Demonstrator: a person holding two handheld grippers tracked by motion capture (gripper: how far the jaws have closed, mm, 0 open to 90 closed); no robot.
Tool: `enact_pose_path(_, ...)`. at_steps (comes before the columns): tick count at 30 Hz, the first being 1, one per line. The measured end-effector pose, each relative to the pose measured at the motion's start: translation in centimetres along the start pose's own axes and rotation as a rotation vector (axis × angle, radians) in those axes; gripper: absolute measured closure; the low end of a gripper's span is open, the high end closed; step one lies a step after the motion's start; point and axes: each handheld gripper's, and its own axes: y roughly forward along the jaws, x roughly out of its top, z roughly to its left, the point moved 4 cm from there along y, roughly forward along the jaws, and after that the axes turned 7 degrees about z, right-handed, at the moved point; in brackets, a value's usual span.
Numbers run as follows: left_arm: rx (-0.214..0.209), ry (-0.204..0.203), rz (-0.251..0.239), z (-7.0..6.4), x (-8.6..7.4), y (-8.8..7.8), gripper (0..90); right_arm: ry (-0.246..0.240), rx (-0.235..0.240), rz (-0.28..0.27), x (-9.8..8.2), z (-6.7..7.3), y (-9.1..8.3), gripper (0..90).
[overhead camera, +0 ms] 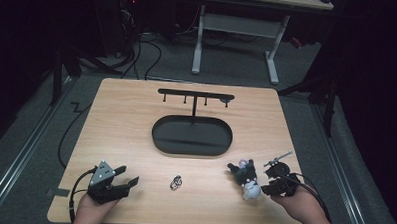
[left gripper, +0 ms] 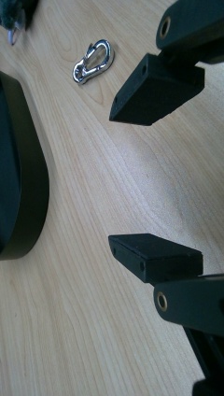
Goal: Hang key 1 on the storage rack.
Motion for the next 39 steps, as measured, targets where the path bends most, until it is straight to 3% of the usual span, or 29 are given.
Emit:
enact_pose_path(6, -0.002, 0.003, 0.002, 0.0, 0.0, 0.0, 34.9, 0.023, 0.027, 0.002, 0.1, 0.3, -1.8, 48.9)
enact_pose_path(11, -0.006, 0.004, 0.003, 0.0, 0.0, 0.0, 34.8, 0.049, 0.067, -0.025, 0.6, 1.6, -3.3, 35.2)
enact_pose_path(15, -0.009, 0.006, 0.005, 0.0, 0.0, 0.0, 34.9, 0.051, 0.091, -0.041, 1.4, 2.7, -3.4, 28.3)
enact_pose_path(23, -0.009, 0.007, 0.004, 0.1, -0.1, 0.0, 34.9, 0.026, 0.08, -0.003, 2.4, 3.9, -1.5, 25.9)
enact_pose_path(28, -0.01, 0.008, 0.01, 0.2, -0.1, 0.1, 34.9, 0.063, 0.092, 0.008, 2.8, 3.6, -0.1, 24.9)
enact_pose_path(29, -0.01, 0.01, 0.01, 0.1, -0.1, 0.0, 34.8, 0.088, 0.113, 0.012, 2.9, 3.5, 0.5, 24.7)
enact_pose_path(38, 0.006, 0.024, 0.006, 0.1, 0.0, -0.1, 33.5, 0.117, 0.114, 0.038, 2.5, 3.9, 2.6, 25.9)
enact_pose_path(39, 0.007, 0.022, 0.005, 0.0, 0.0, 0.0, 33.2, 0.102, 0.107, 0.035, 2.4, 3.9, 2.8, 26.8)
